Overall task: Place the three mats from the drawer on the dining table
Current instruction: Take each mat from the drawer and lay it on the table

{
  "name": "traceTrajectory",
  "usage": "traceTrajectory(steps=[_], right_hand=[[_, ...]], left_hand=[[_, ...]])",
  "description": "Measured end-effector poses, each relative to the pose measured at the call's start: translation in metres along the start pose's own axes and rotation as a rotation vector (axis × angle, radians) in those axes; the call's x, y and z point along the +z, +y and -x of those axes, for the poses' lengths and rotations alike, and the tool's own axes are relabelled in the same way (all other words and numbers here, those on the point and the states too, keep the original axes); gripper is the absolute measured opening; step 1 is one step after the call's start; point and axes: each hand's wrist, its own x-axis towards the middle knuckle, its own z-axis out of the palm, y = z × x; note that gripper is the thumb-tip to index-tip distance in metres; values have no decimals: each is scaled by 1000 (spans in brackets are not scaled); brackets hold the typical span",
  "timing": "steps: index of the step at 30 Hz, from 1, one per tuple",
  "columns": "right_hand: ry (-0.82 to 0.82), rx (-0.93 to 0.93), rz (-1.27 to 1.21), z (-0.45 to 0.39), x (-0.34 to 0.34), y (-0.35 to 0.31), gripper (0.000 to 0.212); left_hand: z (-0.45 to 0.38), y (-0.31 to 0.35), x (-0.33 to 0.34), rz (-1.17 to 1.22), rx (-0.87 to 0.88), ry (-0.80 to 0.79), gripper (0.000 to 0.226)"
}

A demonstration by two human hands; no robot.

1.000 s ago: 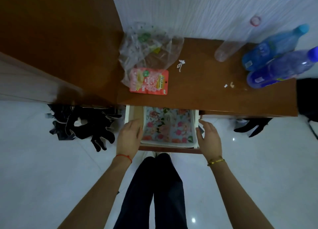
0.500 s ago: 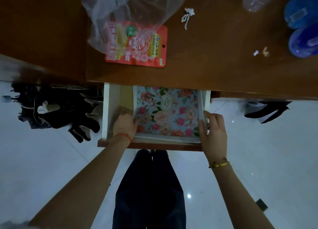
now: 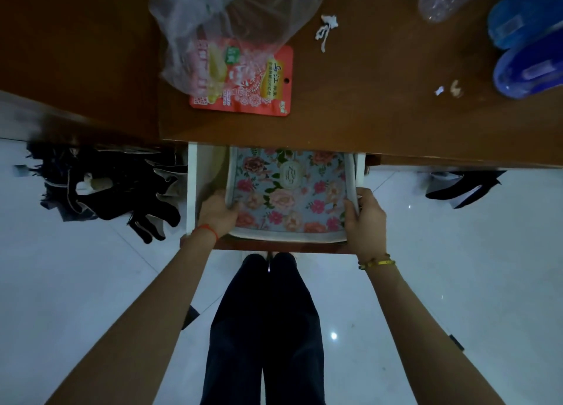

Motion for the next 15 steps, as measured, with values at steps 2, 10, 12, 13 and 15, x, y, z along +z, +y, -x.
traceTrajectory(steps=[2, 10, 12, 13, 15], right_hand=[[-35, -3, 6, 3, -8, -5, 17], [-99, 1, -64, 70, -59, -35, 19], [-87, 36, -97, 92, -73, -41, 17], [-85, 48, -117, 104, -82, -45, 16], [-90, 64, -141, 129, -100, -51, 15]], left_hand=[[16, 4, -9, 62, 6, 1, 37], [115, 17, -33, 52, 76, 45, 29], [144, 20, -40, 84, 78, 65, 30], [160, 22, -43, 95, 85, 70, 31], [191, 26, -51, 111, 103, 62, 28]])
